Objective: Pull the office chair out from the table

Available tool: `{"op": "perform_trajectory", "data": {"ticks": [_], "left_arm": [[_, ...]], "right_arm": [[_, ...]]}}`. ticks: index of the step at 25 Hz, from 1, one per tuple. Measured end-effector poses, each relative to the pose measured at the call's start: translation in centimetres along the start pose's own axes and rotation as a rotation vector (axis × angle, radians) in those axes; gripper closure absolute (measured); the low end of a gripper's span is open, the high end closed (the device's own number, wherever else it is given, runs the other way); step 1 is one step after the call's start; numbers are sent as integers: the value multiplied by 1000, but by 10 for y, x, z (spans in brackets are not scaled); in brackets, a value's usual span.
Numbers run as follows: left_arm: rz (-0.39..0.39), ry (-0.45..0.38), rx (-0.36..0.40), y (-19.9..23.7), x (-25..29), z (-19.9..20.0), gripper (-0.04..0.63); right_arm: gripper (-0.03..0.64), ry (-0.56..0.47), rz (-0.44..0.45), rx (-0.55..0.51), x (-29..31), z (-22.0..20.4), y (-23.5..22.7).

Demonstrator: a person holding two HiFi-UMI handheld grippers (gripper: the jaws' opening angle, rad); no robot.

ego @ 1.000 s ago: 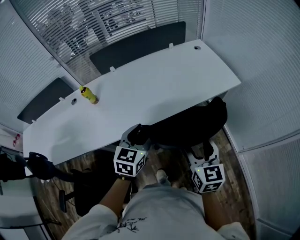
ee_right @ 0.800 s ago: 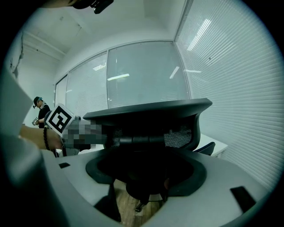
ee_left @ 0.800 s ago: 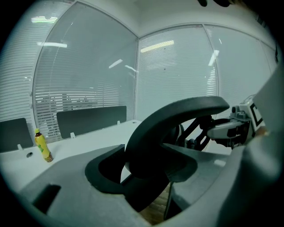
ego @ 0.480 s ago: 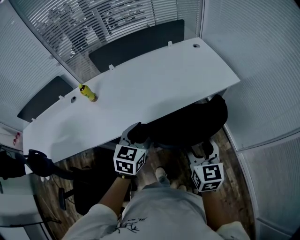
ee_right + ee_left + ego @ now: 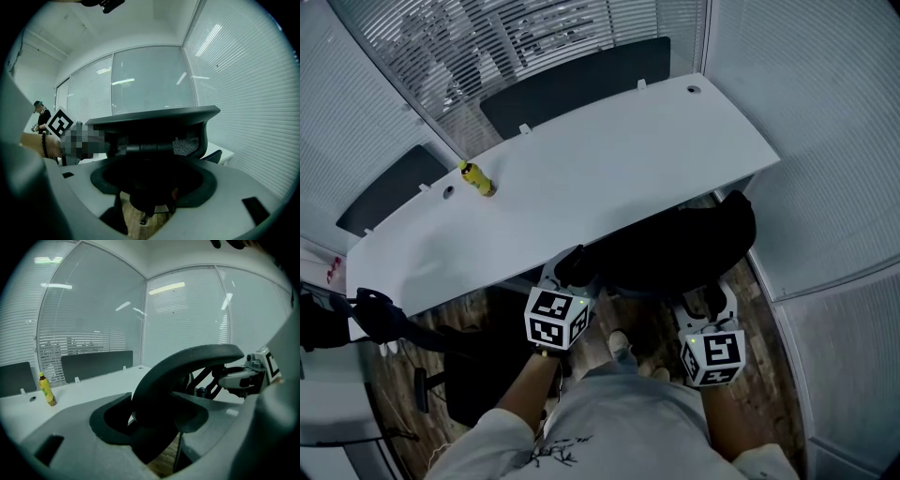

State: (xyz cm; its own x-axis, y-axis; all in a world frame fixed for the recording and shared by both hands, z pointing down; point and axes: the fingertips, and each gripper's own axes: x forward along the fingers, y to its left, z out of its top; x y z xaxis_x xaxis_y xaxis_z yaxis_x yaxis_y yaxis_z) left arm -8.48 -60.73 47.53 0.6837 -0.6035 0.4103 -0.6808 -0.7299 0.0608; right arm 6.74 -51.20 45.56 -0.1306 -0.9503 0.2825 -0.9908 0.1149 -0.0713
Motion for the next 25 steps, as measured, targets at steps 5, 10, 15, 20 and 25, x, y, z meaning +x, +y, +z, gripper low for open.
{"op": "perform_trajectory", "data": {"ticks": [5,10,15,20,25], "left_arm": [[-2,2,-9,-12,-6,-5,345],[4,5,-22,-24,-15,-8,345],[5,8,-26,-38,-22,-13,345],[13,9,-30,-49,-31,-17,345],[20,10,-31,-61,-40,-23,345]], "right_arm": [[351,3,-1,-1,-13,-3,-2],[351,-3,-13,1,-28,-5,-3],[351,-6,-19,4,-43,-10,-5],[352,-17,-16,6,-56,-13,-5],[353,-18,-19,11,-71,-20,-4]]}}
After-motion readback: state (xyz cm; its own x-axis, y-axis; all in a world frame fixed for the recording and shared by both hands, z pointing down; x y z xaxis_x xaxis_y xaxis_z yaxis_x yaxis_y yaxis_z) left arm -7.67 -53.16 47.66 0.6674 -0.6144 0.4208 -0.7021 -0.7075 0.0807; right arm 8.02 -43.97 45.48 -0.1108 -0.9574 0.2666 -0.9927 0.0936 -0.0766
